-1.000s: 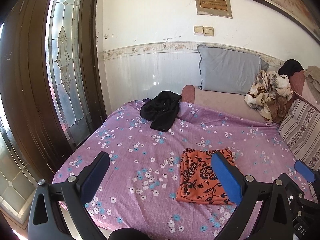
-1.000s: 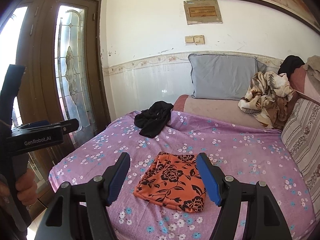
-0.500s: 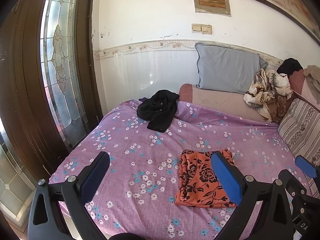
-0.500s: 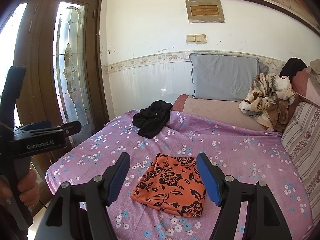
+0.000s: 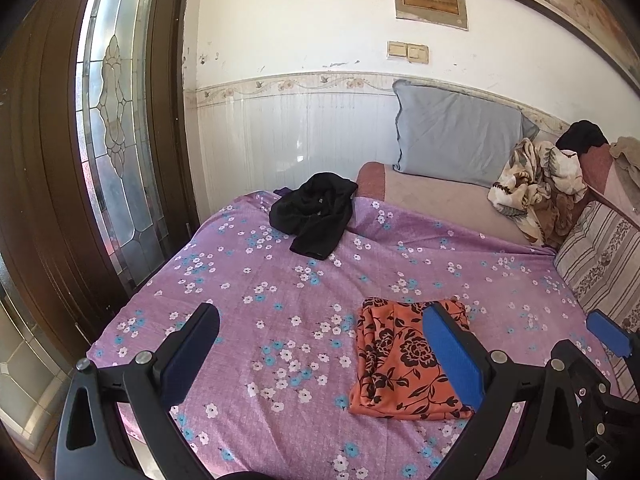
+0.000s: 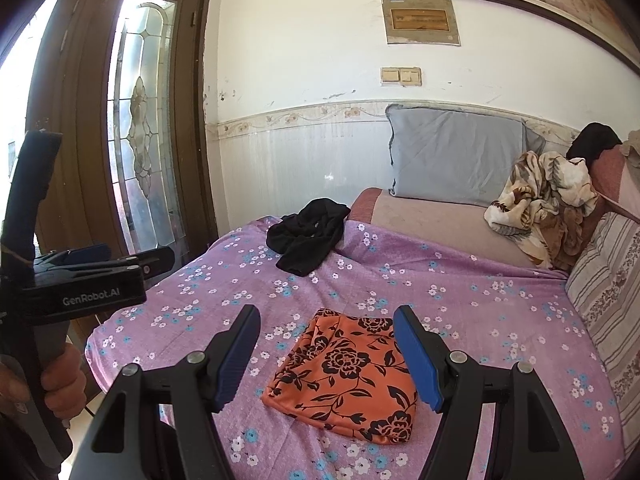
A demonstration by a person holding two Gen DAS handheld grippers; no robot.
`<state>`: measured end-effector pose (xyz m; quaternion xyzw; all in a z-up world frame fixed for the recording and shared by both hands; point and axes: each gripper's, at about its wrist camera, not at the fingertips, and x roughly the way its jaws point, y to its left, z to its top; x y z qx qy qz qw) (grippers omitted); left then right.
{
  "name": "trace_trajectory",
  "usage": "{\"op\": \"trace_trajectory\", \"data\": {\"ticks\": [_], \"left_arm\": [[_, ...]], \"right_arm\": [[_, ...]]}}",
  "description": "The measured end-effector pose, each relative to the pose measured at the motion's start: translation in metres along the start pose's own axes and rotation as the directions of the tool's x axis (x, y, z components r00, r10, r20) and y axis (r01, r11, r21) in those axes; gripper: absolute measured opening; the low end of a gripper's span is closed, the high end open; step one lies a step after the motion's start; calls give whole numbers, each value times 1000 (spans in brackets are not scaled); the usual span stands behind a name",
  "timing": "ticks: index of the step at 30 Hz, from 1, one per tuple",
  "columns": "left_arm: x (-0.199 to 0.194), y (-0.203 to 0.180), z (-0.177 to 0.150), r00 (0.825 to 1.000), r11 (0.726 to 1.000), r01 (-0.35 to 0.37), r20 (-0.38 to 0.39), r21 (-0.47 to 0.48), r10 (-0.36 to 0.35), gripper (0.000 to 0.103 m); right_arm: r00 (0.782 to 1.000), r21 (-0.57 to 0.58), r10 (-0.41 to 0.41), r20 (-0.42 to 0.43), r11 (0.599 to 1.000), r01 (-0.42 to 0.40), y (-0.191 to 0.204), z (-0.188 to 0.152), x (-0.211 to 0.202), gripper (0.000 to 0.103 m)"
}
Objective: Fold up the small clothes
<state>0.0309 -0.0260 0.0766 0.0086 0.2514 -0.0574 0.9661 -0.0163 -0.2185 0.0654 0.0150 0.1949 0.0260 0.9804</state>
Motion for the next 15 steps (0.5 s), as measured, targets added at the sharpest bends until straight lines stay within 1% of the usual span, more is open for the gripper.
{"op": "trace_trajectory", "data": {"ticks": [10, 15], "left_arm": [[20, 6, 3, 1000, 1000, -1, -19, -19, 1, 101], [42, 5, 4, 1000, 999, -2, -31, -34, 1, 101]], "right_arm": [[999, 8, 11, -32, 1000, -11, 2, -2, 28, 73], [998, 33, 35, -42, 999, -34, -10, 0, 54, 72]]}}
